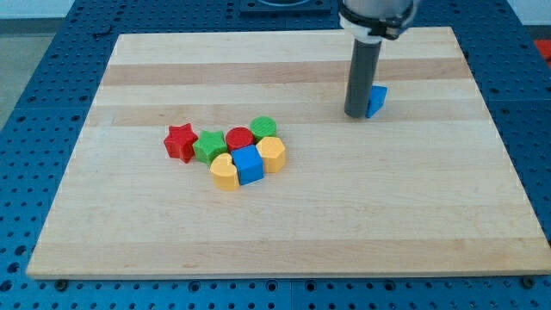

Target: Move the blue triangle towards the top left

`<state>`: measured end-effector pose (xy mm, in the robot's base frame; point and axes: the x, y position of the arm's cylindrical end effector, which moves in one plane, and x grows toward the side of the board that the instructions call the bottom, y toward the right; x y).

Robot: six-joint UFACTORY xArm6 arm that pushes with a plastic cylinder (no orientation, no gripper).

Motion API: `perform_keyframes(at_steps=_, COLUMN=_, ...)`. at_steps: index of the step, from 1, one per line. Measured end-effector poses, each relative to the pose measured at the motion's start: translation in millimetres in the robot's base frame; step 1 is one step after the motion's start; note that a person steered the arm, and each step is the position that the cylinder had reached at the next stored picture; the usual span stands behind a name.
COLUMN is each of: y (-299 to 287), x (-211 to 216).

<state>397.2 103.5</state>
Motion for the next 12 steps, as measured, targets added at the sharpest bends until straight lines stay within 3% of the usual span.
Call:
perform_keyframes(at_steps=2, y=49, x=22)
perform_keyframes(at_steps=3, y=54, x=-9)
perform_keyframes(at_steps=7, y=-143, x=-63)
perform_keyframes(at_steps=9, y=-96, x=-36)
perform_keyframes(at_steps=10, y=-64, x=-47)
perform_keyframes(at_steps=12, y=-82, x=-127)
